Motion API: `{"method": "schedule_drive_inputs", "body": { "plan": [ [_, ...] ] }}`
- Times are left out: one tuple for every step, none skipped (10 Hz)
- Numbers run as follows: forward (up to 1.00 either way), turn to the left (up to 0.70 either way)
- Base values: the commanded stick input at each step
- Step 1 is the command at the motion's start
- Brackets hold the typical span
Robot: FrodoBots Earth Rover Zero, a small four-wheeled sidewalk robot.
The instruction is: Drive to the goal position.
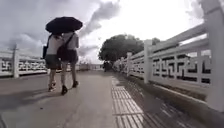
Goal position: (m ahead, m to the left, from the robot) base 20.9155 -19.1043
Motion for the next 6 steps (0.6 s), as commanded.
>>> {"method": "schedule_drive_inputs", "body": {
  "plan": [
    [0.45, 0.27],
    [0.45, 0.04],
    [0.45, 0.00],
    [0.45, 0.00],
    [0.45, 0.00],
    [0.45, 0.00]
  ]
}}
